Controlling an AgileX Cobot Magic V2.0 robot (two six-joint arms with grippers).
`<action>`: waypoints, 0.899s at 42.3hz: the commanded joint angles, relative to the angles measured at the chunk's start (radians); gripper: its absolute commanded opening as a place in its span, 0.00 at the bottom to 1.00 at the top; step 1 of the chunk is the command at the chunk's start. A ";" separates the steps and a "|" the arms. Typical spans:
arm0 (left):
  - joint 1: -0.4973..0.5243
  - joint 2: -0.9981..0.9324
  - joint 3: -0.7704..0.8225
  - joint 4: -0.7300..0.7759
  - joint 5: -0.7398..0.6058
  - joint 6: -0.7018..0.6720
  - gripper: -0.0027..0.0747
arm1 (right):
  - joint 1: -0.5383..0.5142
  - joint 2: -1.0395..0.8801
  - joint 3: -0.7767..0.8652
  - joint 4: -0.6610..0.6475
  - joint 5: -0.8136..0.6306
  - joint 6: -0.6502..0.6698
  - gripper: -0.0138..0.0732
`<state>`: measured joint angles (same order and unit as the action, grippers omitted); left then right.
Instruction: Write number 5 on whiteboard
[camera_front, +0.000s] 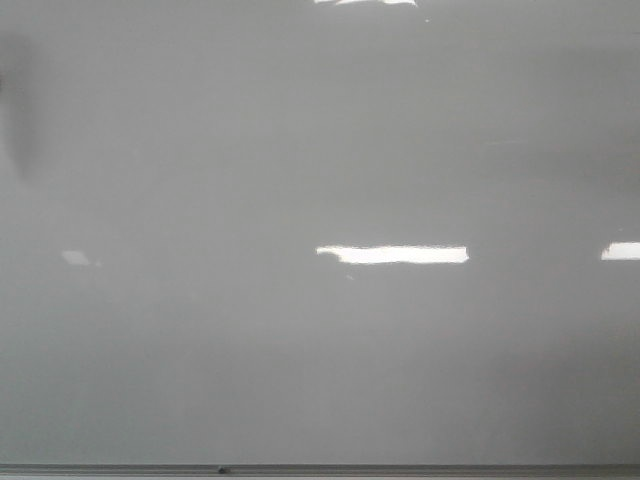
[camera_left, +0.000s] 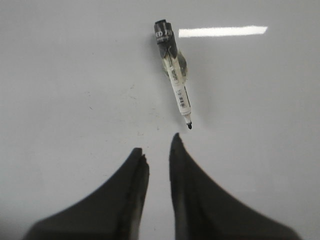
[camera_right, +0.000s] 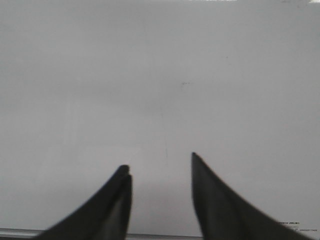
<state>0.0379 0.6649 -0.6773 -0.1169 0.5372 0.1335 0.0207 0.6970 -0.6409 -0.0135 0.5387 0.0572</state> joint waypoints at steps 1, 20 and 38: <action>0.002 0.018 -0.026 -0.010 -0.059 0.003 0.46 | -0.005 0.003 -0.035 -0.011 -0.062 -0.011 0.84; -0.124 0.165 -0.041 -0.031 -0.081 0.003 0.68 | -0.005 0.003 -0.035 -0.011 -0.053 -0.011 0.86; -0.067 0.388 -0.041 -0.050 -0.275 -0.103 0.68 | -0.005 0.003 -0.035 -0.011 -0.057 -0.011 0.86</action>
<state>-0.0315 1.0233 -0.6809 -0.1467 0.3888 0.0459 0.0207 0.6970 -0.6409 -0.0135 0.5490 0.0552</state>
